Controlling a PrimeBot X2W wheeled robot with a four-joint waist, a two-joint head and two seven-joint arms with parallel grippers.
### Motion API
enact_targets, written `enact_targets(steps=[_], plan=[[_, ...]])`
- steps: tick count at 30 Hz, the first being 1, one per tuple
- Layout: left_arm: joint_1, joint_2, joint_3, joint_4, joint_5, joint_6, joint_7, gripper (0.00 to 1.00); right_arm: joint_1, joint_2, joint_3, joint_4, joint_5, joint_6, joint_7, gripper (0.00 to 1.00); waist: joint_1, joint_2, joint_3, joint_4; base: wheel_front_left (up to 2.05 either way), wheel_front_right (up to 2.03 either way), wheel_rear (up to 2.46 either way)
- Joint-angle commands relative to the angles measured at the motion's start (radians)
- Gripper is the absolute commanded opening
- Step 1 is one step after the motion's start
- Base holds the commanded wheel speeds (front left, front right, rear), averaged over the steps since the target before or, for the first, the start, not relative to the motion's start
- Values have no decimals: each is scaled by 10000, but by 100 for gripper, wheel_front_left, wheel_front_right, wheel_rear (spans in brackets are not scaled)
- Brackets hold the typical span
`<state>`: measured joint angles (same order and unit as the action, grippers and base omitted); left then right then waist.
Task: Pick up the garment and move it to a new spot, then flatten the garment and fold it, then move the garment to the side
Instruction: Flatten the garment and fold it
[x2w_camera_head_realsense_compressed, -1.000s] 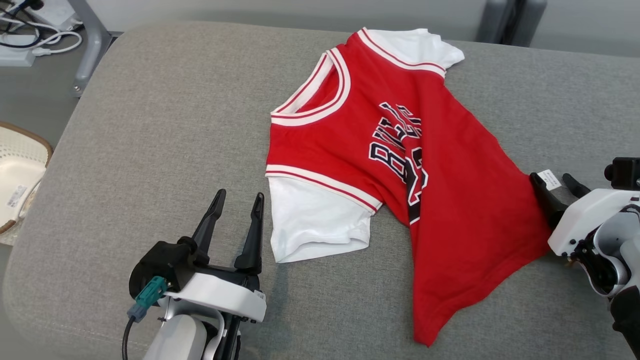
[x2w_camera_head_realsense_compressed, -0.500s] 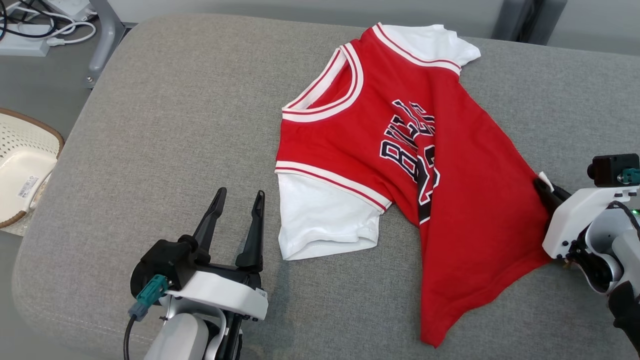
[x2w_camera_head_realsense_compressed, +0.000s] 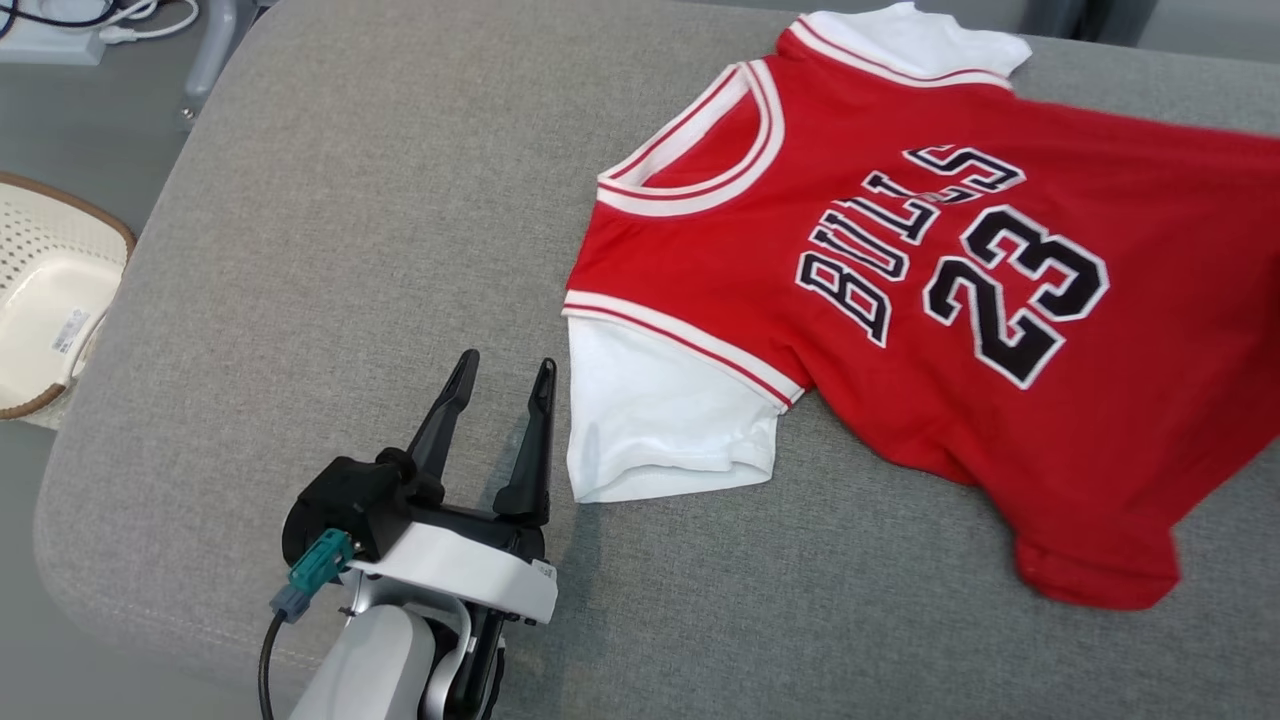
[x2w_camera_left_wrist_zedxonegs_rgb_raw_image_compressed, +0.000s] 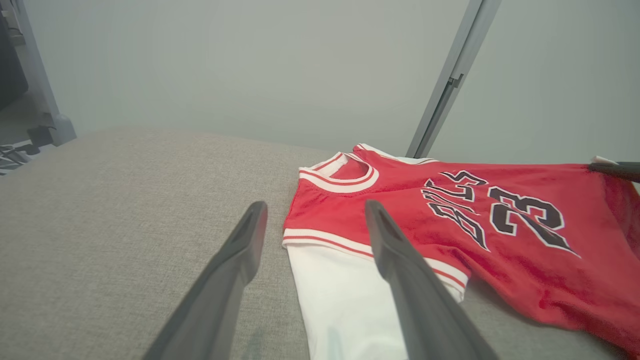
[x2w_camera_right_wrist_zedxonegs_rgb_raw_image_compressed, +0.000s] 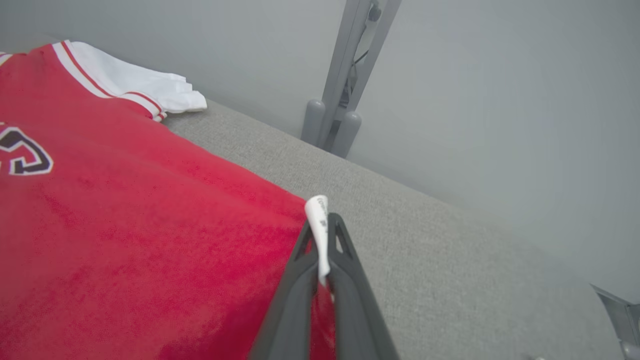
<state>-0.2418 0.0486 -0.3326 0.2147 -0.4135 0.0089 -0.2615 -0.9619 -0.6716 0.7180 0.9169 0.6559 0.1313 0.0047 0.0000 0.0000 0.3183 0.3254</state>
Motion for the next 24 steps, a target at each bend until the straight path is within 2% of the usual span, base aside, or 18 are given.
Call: enact_targets(steps=[1,6,11,12,13,21,24], plan=[[-231,42,-35,-36,-64,1,-39,100,-508,-360,127,53,-333,-10,45,0,0,0,260,234,0,0,0],[-408,42,-316,-114,-270,51,-39,100,-2033,-1199,649,282,-1431,-9,-89,0,0,0,724,663,0,0,0],[-574,42,-576,-208,-493,130,-39,100,-3144,-1249,886,761,-2010,-9,-196,0,0,0,1086,997,0,0,0],[-607,41,-610,-225,-518,163,-39,100,-3283,-1192,919,894,-2062,-9,-232,70,0,0,1121,1036,0,0,0],[-620,44,-640,-230,-547,178,-39,100,-3389,-1131,978,1030,-2137,-9,-235,100,0,0,1136,1065,0,0,0],[-595,41,-591,-175,-526,269,-39,100,-3078,-225,951,1766,-1717,-9,-782,100,0,0,864,804,0,0,0],[-518,45,-364,-122,-369,257,-40,100,-2675,342,759,1813,-1217,-9,-1266,100,0,0,532,398,0,0,0]])
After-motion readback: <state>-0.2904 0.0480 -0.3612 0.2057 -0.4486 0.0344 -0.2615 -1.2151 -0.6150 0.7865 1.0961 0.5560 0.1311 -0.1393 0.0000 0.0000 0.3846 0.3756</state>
